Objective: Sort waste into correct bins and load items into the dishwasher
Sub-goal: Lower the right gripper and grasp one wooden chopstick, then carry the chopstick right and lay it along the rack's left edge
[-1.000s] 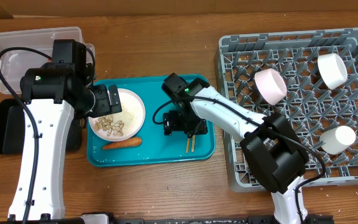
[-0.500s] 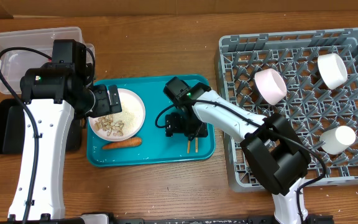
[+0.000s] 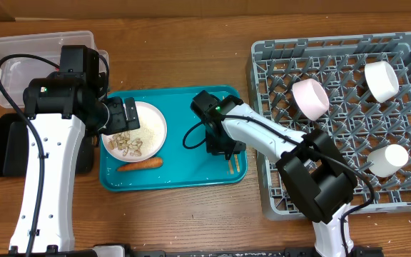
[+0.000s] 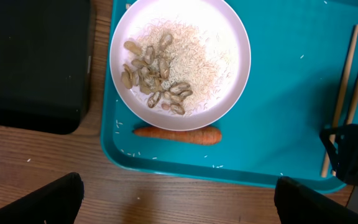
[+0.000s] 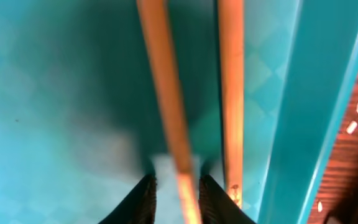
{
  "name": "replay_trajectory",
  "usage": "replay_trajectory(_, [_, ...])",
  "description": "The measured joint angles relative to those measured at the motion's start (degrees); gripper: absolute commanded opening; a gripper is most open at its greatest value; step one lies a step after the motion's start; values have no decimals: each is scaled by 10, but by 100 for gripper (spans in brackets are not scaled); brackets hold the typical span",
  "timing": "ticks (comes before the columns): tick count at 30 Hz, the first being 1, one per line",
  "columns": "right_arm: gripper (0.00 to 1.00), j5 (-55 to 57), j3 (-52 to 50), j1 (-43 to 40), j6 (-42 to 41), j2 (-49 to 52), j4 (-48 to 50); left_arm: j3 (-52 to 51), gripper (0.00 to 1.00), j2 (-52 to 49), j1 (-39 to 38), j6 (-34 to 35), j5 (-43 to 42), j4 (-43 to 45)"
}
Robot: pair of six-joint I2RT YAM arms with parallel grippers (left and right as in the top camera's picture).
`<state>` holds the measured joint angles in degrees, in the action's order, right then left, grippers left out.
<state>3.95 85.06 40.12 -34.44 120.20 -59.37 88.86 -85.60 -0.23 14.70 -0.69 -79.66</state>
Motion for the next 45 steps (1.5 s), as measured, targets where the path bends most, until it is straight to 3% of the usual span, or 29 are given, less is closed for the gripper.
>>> replay_trajectory(2, [22, 1, 0, 0, 2, 0, -2, 0, 100, 0, 0, 0, 0, 0])
replay_trajectory(7, [4, -6, 0, 2, 2, 0, -2, 0, 100, 0, 0, 0, 0, 0])
replay_trajectory(14, [4, -12, 1, 4, 2, 0, -14, 0, 100, 0, 0, 0, 0, 0])
replay_trajectory(21, [4, -21, 23, 3, 31, -9, -84, 0, 100, 0, 0, 0, -1, 0])
replay_trajectory(34, [4, 15, 88, -79, 144, -228, -250, 0, 100, 0, 0, 0, -2, 0])
replay_trajectory(40, [4, 30, 60, -138, 161, -222, -276, 0, 100, 0, 0, 0, -2, 0])
replay_trajectory(45, [4, 31, -8, -149, 166, -222, -239, 0, 100, 0, 0, 0, -1, 0])
